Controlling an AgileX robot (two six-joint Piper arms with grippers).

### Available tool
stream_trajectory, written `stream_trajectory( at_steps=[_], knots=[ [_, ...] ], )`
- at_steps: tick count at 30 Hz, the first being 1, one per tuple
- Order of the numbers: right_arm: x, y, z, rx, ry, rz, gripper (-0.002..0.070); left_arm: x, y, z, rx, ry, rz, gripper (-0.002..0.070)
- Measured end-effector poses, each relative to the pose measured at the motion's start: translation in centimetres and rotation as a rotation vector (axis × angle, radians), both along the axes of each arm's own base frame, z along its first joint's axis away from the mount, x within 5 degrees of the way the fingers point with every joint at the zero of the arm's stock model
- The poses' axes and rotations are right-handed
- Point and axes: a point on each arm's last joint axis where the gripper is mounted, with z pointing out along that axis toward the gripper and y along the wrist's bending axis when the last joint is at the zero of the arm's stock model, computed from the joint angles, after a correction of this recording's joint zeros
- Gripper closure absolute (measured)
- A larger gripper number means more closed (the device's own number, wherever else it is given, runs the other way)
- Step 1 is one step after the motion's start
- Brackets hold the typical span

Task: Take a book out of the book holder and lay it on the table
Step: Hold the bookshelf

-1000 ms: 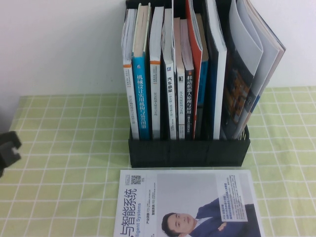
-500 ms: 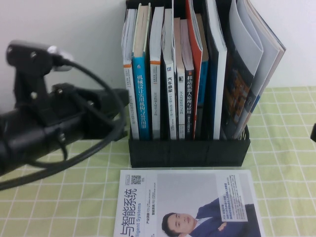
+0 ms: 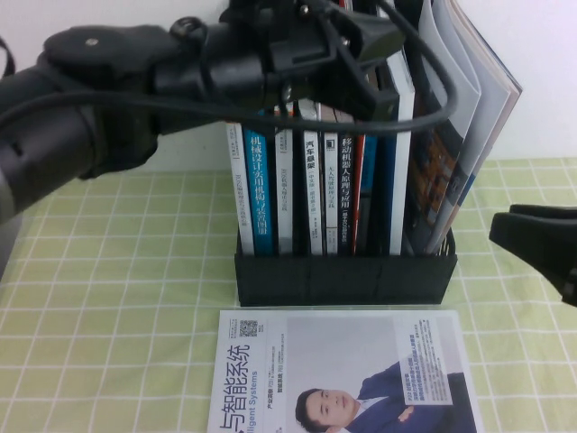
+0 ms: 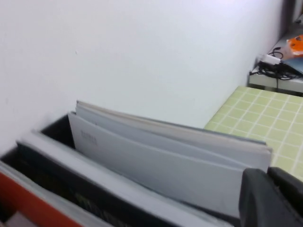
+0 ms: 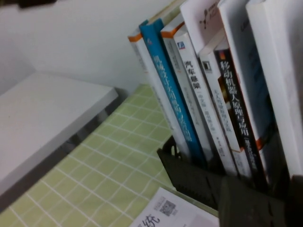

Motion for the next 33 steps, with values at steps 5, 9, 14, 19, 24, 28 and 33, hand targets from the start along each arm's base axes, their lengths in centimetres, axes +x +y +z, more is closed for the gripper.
stream_trajectory(
  at_steps=[5,9,14,19,24,28,33],
  knots=[
    [1.4,0.4,-0.8,-0.104,-0.068,0.063,0.0418,3.4,-1.8,0.2,0.042,-0.067,0.009,0.0678],
    [3.3,0.9,0.2,-0.159,-0.145,0.093,0.0413,5.0,-2.5,-1.1,0.078,-0.049,0.014,0.0678],
    [5.2,3.2,3.1,-0.252,-0.270,0.059,0.0412,6.4,-0.9,-1.9,0.077,0.019,0.051,0.0678],
    [6.4,5.1,5.0,-0.359,-0.307,-0.099,0.0409,7.5,1.8,-1.9,0.004,0.153,0.063,0.0678],
    [7.2,7.8,3.5,-0.399,-0.265,-0.068,0.0407,7.2,2.3,-1.9,-0.056,0.283,0.006,0.0678],
    [8.2,8.5,1.5,-0.418,-0.190,-0.073,0.0406,6.1,1.8,-1.2,-0.047,0.396,-0.093,0.0678],
    [8.4,8.5,1.1,-0.424,-0.174,-0.085,0.0406,4.9,3.0,0.2,0.151,0.433,-0.028,0.0678]
  ],
)
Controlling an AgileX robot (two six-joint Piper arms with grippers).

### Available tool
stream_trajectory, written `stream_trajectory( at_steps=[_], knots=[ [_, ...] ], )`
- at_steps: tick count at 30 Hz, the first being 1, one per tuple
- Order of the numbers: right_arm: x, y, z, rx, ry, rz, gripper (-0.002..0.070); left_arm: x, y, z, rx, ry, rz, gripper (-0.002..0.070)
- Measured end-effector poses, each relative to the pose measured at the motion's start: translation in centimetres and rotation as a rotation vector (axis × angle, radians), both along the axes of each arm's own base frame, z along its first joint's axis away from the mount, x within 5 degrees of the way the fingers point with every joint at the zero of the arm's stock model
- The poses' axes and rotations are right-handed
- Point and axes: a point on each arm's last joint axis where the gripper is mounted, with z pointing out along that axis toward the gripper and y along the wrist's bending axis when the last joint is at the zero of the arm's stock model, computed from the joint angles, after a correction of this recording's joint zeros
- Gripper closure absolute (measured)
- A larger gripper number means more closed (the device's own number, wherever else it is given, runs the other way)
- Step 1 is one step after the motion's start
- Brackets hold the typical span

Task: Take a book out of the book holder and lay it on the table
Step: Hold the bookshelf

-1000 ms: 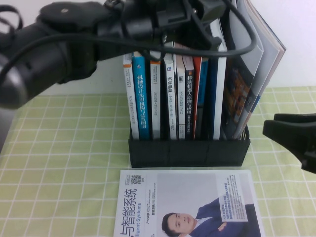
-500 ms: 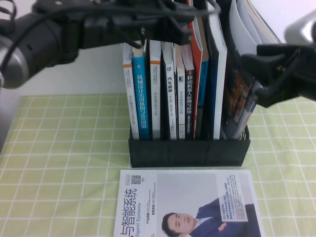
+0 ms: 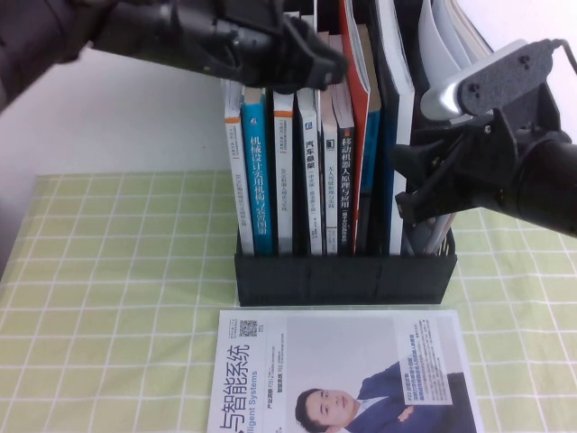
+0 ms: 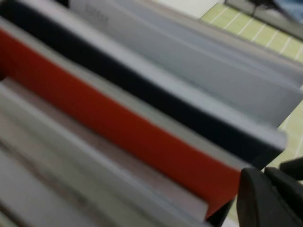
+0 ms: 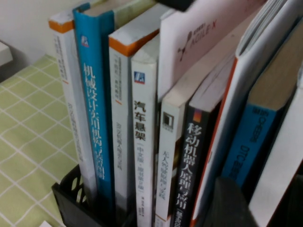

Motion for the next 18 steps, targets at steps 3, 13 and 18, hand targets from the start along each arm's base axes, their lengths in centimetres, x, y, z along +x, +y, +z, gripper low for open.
stream_trajectory(
  at_steps=[3,13,18],
  knots=[
    [0.0,0.0,0.1,0.000,-0.002,-0.002,0.0406,-0.6,1.4,0.4,0.140,-0.012,0.068,0.0678],
    [0.0,0.0,0.1,0.028,0.016,-0.015,0.0405,-1.7,0.1,2.1,0.124,-0.151,0.034,0.0678],
    [0.0,-0.1,0.1,0.050,0.031,-0.037,0.0405,-1.5,-3.5,0.4,0.140,-0.214,-0.045,0.0678]
  ],
)
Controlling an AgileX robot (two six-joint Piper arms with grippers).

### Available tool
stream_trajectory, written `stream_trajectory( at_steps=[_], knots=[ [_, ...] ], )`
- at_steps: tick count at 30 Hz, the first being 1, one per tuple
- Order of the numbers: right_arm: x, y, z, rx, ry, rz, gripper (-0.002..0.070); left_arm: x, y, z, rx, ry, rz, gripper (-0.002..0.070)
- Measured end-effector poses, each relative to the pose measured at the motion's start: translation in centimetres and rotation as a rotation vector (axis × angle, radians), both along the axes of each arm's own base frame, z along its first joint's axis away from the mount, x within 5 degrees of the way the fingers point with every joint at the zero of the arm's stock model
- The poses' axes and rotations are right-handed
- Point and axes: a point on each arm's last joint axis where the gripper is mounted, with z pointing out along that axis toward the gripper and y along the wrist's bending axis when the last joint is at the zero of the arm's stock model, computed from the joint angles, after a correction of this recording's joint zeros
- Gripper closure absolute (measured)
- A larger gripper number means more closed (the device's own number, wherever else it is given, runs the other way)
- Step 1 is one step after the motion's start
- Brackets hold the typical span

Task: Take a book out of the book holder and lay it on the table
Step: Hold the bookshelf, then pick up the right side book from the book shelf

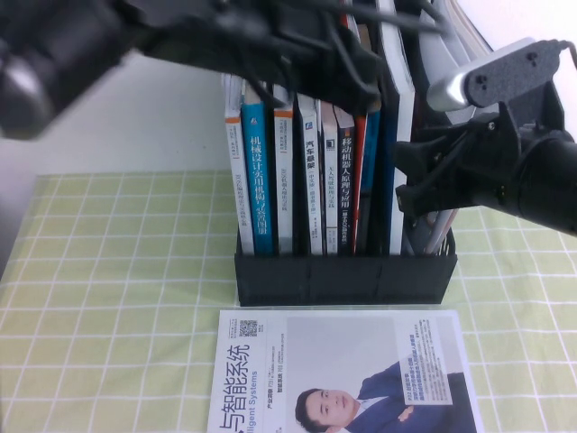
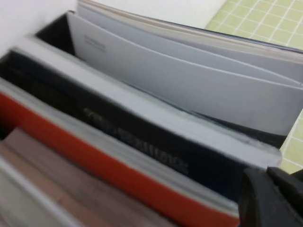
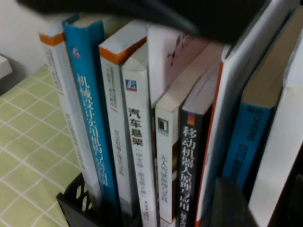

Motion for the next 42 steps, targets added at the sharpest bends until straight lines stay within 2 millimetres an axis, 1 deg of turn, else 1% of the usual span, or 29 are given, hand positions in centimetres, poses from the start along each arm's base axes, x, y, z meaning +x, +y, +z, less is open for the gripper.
stream_trajectory(
  at_steps=[3,7,10,13,15,20,24,26,27,29,30,31,35,38,40,42],
  knots=[
    [0.0,-0.1,0.0,0.005,0.005,-0.011,0.0405,0.2,-1.9,-1.8,0.029,0.014,-0.044,0.0678],
    [0.1,-0.2,0.0,0.000,0.006,-0.033,0.0400,0.8,-2.3,-3.1,0.061,0.022,-0.043,0.0678],
    [0.5,-0.1,-0.1,-0.004,0.006,-0.039,0.0365,1.0,-2.1,-3.3,0.089,0.015,-0.029,0.0678],
    [1.5,0.4,-0.4,-0.008,0.014,-0.042,0.0309,1.1,-2.0,-3.4,0.103,0.022,-0.013,0.0678],
    [2.4,0.9,-0.9,-0.017,0.024,-0.046,0.0290,1.1,-1.9,-3.4,0.106,0.026,-0.008,0.0678],
    [4.7,1.7,-2.0,-0.049,0.042,-0.091,0.0279,1.1,-1.9,-3.4,0.109,0.026,-0.007,0.0678],
    [6.2,2.4,-2.3,-0.051,0.040,-0.113,0.0279,1.1,-1.9,-3.4,0.109,0.024,-0.005,0.0678],
    [6.6,2.6,-2.4,-0.057,0.038,-0.120,0.0300,1.2,-1.9,-3.4,0.107,0.020,-0.002,0.0678],
    [6.8,2.6,-2.4,-0.060,0.035,-0.123,0.0330,1.2,-1.9,-3.4,0.107,0.016,0.000,0.0678],
    [7.0,2.5,-2.4,-0.071,0.030,-0.135,0.0428,1.2,-1.9,-3.4,0.107,0.014,0.003,0.0678],
    [7.0,2.4,-2.3,-0.074,0.028,-0.144,0.0499,1.2,-1.9,-3.4,0.107,0.014,0.003,0.0678],
    [7.0,2.3,-2.3,-0.079,0.026,-0.156,0.0550,1.2,-1.9,-3.4,0.109,0.012,0.003,0.0678],
    [6.6,1.8,-1.2,-0.068,0.009,-0.182,0.0548,1.2,-1.8,-3.3,0.114,0.009,0.005,0.0678],
    [5.6,1.2,0.9,-0.035,-0.034,-0.187,0.0548,1.0,-1.6,-2.8,0.111,0.005,0.013,0.0678],
    [4.5,0.5,3.3,0.001,-0.088,-0.188,0.0548,0.7,-1.3,-2.3,0.116,-0.005,0.021,0.0678],
    [2.9,-0.3,6.2,0.049,-0.156,-0.177,0.0548,0.3,-1.0,-1.7,0.121,-0.013,0.030,0.0678]
  ],
)
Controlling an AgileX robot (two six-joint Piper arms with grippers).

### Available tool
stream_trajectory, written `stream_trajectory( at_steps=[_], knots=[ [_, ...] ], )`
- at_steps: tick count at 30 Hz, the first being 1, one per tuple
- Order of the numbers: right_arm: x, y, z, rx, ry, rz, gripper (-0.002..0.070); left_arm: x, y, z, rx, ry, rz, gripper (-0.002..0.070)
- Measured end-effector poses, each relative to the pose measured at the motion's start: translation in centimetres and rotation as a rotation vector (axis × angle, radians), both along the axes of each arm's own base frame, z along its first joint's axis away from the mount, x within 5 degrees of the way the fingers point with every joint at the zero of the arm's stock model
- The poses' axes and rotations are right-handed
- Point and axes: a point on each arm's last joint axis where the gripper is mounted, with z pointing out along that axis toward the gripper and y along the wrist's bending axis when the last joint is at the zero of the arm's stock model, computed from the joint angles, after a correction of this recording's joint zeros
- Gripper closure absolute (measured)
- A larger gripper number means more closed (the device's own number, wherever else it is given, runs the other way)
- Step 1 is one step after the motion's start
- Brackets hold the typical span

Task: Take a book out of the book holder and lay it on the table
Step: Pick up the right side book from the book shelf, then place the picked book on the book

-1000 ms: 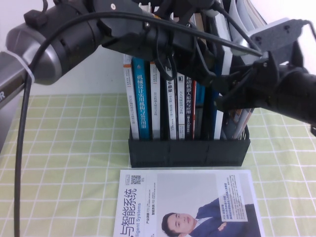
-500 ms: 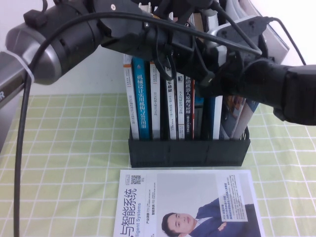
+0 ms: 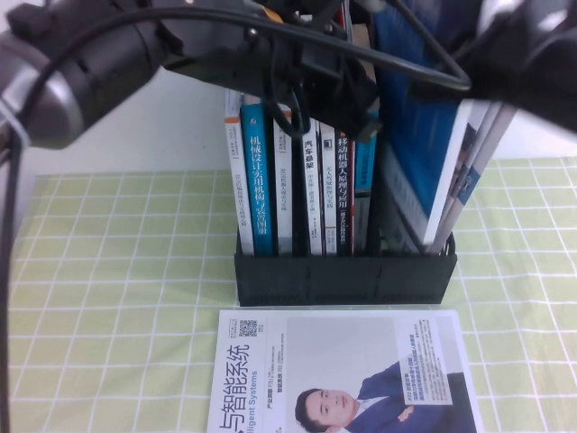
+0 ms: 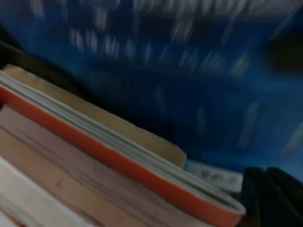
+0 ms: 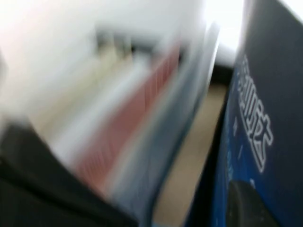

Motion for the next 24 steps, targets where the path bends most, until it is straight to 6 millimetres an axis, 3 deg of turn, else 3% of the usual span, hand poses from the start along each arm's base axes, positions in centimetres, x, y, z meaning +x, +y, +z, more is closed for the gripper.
stream_trajectory(
  at_steps=[7,13,19,24],
  knots=[
    [-6.8,-1.5,8.0,0.154,-0.246,0.238,0.0548,-2.9,2.3,3.8,0.008,-0.011,0.044,0.0678],
    [-13.1,-2.4,11.9,0.242,-0.358,0.510,0.0548,-8.0,5.8,9.0,-0.014,-0.060,0.079,0.0678],
    [-17.3,-2.0,12.2,0.067,-0.309,0.839,0.0548,-14.3,10.4,13.3,-0.047,-0.124,0.179,0.0678],
    [-17.0,-0.8,9.1,-0.178,-0.155,1.026,0.0548,-18.6,14.2,12.7,-0.069,-0.097,0.333,0.0678]
  ],
)
